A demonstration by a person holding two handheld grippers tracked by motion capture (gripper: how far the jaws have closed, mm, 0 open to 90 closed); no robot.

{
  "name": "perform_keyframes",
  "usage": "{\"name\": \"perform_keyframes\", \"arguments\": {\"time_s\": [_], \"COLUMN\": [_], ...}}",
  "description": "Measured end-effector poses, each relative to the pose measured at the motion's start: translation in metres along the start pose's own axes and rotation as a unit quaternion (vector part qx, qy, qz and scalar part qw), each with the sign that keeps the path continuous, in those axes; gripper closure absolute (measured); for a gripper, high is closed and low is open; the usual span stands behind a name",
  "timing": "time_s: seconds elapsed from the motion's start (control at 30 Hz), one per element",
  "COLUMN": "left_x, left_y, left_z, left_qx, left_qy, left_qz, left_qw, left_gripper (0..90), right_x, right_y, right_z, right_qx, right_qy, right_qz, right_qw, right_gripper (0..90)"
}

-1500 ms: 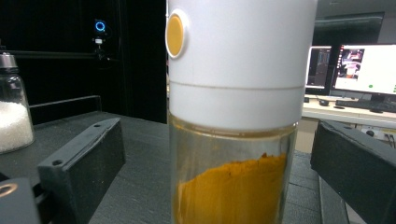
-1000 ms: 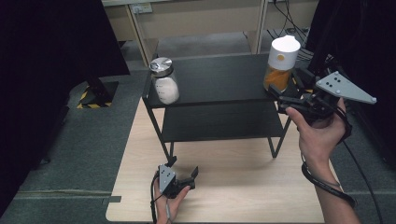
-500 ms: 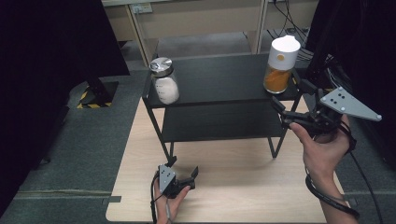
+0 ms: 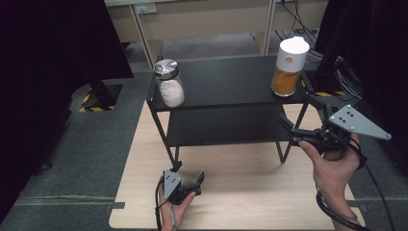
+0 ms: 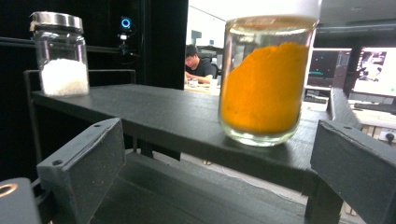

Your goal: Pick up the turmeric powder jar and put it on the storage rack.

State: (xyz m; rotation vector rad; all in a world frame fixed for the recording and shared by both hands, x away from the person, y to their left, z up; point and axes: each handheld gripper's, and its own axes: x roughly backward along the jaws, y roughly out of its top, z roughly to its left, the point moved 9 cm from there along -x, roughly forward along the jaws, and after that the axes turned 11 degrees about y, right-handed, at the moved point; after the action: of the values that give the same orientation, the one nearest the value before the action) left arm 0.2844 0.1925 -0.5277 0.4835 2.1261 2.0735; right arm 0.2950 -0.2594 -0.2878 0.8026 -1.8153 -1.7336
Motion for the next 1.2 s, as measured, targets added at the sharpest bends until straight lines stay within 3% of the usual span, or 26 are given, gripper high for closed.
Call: {"name": "perform_keyframes", "arguments": {"time_s": [0.57,0.73,1.2], "left_x": [0.000,0.000,0.000], "left_y": [0.000,0.000,0.000], "left_z": [0.000,0.000,0.000], "left_qx": [-0.001,0.000,-0.001], "left_qy": [0.000,0.000,0.001], "left_qz": [-0.001,-0.001,-0.001], "left_qw": [1.0000,1.0000,1.0000], "left_gripper": [4.3,4.3,4.3], "right_x": [0.004,0.008,0.014], "right_y": [-0.030,-0.043,-0.071], "right_z": [0.007,0.008,0.008], "right_qx": [-0.005,-0.004,-0.024], "right_qy": [0.021,0.026,0.040], "right_qz": [0.009,-0.003,0.013], "right_qw": [0.9997,0.9996,0.9989], "right_gripper": [3.0,3.1,2.6]}}
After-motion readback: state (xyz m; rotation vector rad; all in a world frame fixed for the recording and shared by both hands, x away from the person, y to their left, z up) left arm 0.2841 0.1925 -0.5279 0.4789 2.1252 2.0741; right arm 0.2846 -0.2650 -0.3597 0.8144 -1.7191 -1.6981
